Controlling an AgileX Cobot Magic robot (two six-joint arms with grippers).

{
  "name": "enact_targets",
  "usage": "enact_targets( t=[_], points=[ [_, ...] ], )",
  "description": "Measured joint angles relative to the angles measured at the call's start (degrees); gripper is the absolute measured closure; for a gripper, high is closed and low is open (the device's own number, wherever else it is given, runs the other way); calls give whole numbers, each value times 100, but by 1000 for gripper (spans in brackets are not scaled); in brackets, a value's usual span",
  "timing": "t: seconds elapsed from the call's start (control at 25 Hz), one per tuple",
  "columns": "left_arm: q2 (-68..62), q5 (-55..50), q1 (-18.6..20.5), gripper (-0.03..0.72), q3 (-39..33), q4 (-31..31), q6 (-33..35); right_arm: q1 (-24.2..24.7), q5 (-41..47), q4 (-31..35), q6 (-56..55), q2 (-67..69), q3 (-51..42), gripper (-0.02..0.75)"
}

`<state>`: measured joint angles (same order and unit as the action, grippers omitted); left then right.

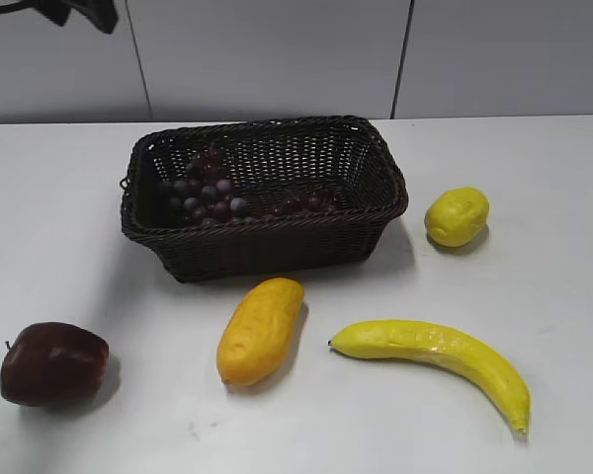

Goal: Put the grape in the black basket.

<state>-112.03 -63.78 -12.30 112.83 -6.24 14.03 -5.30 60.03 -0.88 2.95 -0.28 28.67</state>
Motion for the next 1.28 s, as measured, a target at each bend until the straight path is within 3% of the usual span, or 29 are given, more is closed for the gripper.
enact_targets(
  t=[0.24, 0.4, 0.64, 1.28],
  points=[
    [0, -567, 982, 119, 0, 50, -135, 0, 0, 0, 0, 0, 0, 238],
    [111, -585, 1368, 120, -185, 52, -378, 0, 0, 0, 0, 0, 0, 238],
    [647, -594, 1435, 123, -1129, 54, -428, 0, 0, 0, 0, 0, 0, 238],
    [2792, -606, 1435, 166, -5442, 82, -435, 0, 0, 0, 0, 0, 0, 238]
  ],
)
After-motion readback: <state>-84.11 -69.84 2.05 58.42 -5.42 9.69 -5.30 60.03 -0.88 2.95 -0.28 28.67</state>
